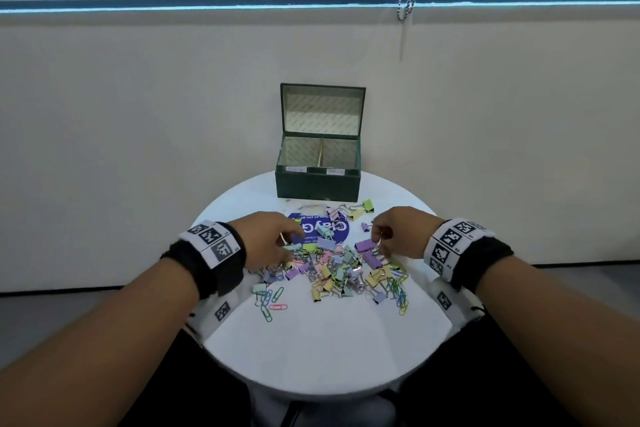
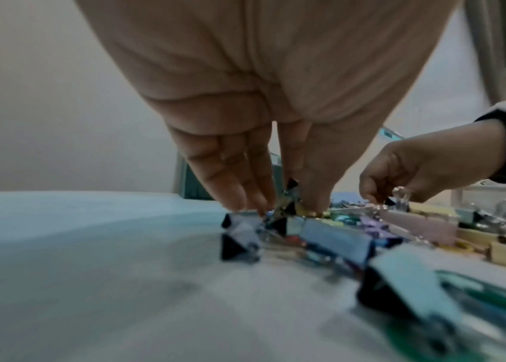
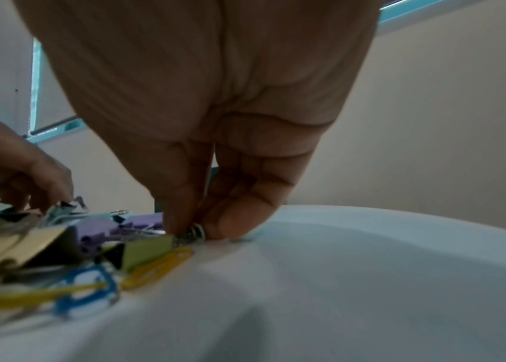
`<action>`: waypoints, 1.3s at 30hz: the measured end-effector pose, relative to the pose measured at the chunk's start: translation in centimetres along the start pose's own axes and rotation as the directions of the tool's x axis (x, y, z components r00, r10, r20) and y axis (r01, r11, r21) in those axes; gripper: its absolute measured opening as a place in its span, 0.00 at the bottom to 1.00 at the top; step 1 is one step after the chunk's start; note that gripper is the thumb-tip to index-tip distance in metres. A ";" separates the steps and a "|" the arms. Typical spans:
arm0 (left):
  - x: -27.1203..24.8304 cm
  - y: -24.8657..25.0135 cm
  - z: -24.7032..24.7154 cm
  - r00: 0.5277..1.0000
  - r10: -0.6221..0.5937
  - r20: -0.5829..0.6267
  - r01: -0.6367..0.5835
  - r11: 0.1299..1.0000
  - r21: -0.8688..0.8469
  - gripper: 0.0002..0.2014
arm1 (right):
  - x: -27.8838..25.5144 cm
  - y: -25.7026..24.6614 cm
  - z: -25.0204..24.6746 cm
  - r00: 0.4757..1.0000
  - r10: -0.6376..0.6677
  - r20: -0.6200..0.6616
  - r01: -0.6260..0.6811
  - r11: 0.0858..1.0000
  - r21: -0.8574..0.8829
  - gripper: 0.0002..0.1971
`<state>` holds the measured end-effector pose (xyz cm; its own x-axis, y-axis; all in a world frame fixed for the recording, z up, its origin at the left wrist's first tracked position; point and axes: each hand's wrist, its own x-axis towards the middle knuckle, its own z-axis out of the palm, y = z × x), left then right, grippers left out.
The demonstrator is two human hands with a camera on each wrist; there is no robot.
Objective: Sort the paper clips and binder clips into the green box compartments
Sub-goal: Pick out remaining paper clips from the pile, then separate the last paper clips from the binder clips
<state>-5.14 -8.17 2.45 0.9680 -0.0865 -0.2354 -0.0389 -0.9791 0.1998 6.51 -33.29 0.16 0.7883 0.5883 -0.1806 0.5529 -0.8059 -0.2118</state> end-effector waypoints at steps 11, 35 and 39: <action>-4.0 -1.4 -0.5 0.998 0.063 -0.021 -0.062 0.997 0.041 0.04 | -1.0 0.6 -0.6 0.982 -0.053 -0.179 0.068 0.995 0.074 0.14; -2.7 -2.0 0.5 0.962 0.255 -0.102 -0.255 0.967 0.008 0.03 | -6.1 0.3 -0.2 0.941 -0.226 0.251 0.240 0.970 -0.028 0.13; -2.0 -3.0 -0.6 0.983 0.103 -0.153 -0.137 0.964 -0.226 0.04 | -5.6 0.5 0.3 0.934 -0.273 0.231 0.257 0.962 0.096 0.07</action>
<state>-6.87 -4.95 2.88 0.9853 -0.1581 -0.0653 -0.1137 -0.8907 0.4401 2.30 -37.01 0.76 0.5227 0.7848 -0.3331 0.7083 -0.6172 -0.3426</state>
